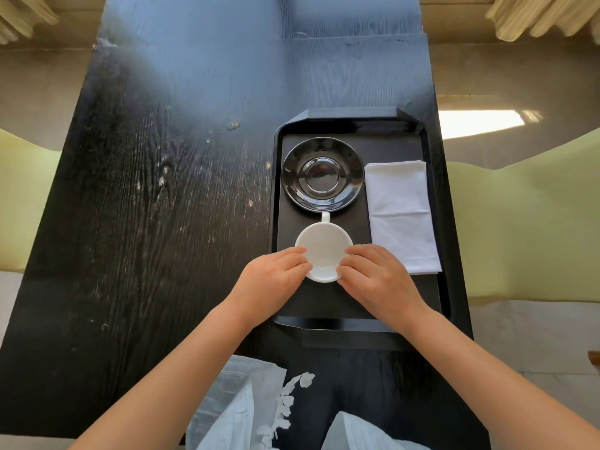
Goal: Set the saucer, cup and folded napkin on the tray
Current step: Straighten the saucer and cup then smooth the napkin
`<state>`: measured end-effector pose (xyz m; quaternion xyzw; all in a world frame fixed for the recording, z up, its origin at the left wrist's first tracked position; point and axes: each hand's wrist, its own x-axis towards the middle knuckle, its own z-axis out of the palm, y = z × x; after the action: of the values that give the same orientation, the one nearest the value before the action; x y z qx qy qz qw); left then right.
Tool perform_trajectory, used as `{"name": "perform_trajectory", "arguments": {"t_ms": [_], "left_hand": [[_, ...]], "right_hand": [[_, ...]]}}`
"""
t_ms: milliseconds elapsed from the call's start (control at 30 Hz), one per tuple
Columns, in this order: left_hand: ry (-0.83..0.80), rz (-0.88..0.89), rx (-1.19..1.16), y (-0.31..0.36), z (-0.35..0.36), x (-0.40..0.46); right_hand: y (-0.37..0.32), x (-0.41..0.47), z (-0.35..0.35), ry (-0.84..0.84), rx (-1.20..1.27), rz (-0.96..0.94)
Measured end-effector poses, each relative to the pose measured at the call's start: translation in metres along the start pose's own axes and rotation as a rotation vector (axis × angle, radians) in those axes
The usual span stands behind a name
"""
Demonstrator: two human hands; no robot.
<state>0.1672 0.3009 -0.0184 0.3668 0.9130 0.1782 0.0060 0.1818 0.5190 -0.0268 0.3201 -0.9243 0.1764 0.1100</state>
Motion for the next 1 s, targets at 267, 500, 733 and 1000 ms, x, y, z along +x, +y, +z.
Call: {"name": "perform_trajectory", "arguments": {"t_ms": [267,500,733,1000], "left_hand": [[-0.037,-0.034,0.016,0.001,-0.001,0.005],[-0.043,-0.056,-0.007,-0.001,-0.001,0.008],[-0.04,-0.092,-0.114,0.005,-0.012,0.015],[-0.21,0.076,-0.019,0.02,0.015,0.148]], "right_hand": [[0.007,0.003,0.0,-0.068,0.008,0.02],[0.008,0.002,0.001,-0.066,0.033,0.052],[0.016,-0.011,-0.005,-0.021,0.073,0.189],[0.048,-0.05,-0.009,-0.281,-0.109,0.666]]}}
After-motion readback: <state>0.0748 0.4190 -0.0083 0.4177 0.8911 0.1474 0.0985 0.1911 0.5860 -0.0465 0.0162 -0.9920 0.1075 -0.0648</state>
